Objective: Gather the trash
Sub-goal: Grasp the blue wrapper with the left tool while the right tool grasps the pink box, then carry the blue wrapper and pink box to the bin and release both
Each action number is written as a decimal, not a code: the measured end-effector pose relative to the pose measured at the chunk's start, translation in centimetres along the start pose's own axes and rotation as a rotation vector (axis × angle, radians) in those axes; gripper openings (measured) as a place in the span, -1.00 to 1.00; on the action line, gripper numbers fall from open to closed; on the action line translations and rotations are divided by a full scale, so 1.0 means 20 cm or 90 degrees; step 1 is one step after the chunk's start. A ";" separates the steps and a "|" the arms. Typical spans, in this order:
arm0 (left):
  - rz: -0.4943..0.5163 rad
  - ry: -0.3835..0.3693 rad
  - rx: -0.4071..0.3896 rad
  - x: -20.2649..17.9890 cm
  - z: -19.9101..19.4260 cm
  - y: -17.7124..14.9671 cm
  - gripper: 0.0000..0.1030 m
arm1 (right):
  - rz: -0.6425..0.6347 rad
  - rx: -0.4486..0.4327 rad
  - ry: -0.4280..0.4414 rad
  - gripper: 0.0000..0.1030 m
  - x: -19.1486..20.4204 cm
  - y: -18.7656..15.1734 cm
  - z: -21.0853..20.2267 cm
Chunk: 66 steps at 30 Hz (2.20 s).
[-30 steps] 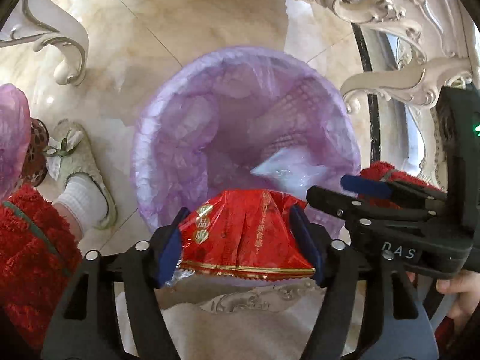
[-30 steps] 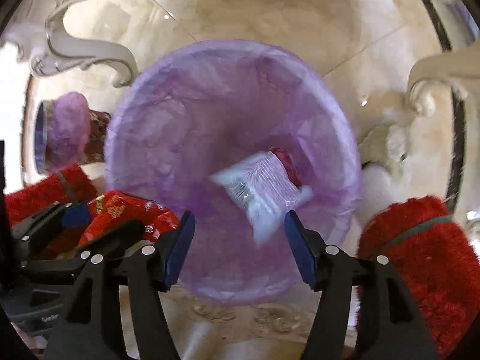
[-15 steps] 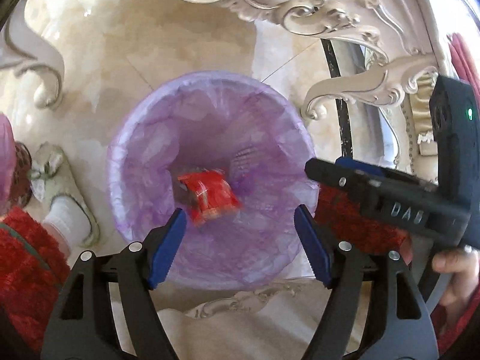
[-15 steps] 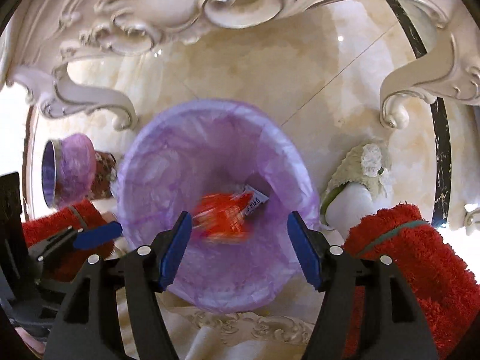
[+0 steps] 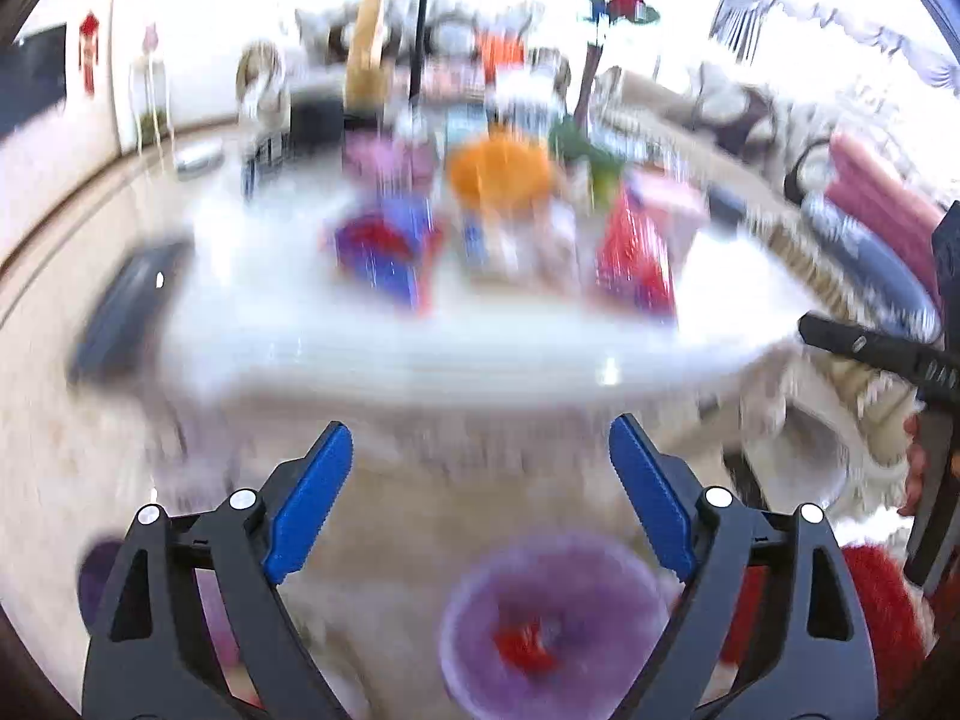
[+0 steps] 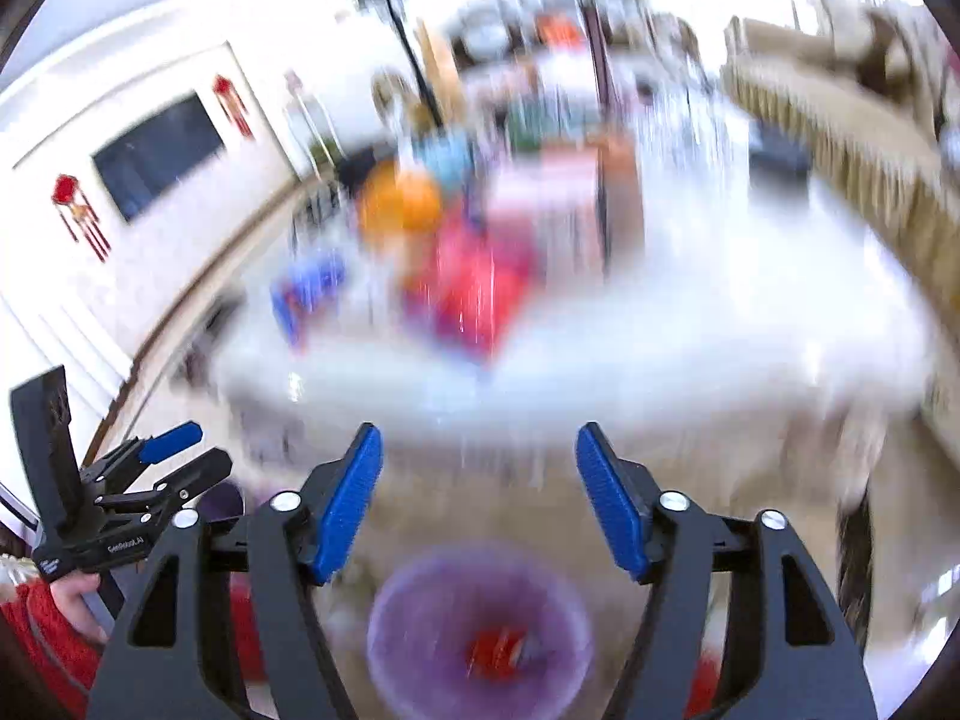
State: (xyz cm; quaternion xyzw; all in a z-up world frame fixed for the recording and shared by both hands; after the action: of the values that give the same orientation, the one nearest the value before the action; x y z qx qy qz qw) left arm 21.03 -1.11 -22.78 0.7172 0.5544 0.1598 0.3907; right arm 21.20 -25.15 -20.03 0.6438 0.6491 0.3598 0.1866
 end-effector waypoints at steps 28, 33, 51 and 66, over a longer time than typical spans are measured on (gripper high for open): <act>-0.034 0.061 0.061 0.44 0.70 0.43 0.65 | -0.460 0.212 0.002 0.20 0.01 0.40 0.79; -0.001 0.087 0.080 0.46 0.71 0.44 -0.23 | -0.400 0.203 -0.007 -0.14 -0.02 0.36 0.77; -0.068 0.003 0.005 0.36 0.38 0.52 -0.67 | -0.127 0.089 -0.005 -0.19 -0.08 0.37 0.45; -0.084 -0.107 0.228 -0.21 0.12 -0.63 -0.67 | -0.063 0.278 -0.032 -0.18 0.31 -0.66 0.16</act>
State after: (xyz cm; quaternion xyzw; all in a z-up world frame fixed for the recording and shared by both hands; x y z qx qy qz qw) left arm 12.79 -4.86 -32.75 0.7481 0.5852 -0.0277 0.3115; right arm 13.47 -17.25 -30.19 0.6448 0.7376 0.1852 0.0764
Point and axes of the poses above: each gripper's, at about its wrist camera, not at the fingertips, and z roughly the way its jaws point, x to its left, y to its top, the point moved 7 cm from there along z, roughly the way its jaws point, and after that the axes turned 7 degrees about -y, right-handed, at the moved point
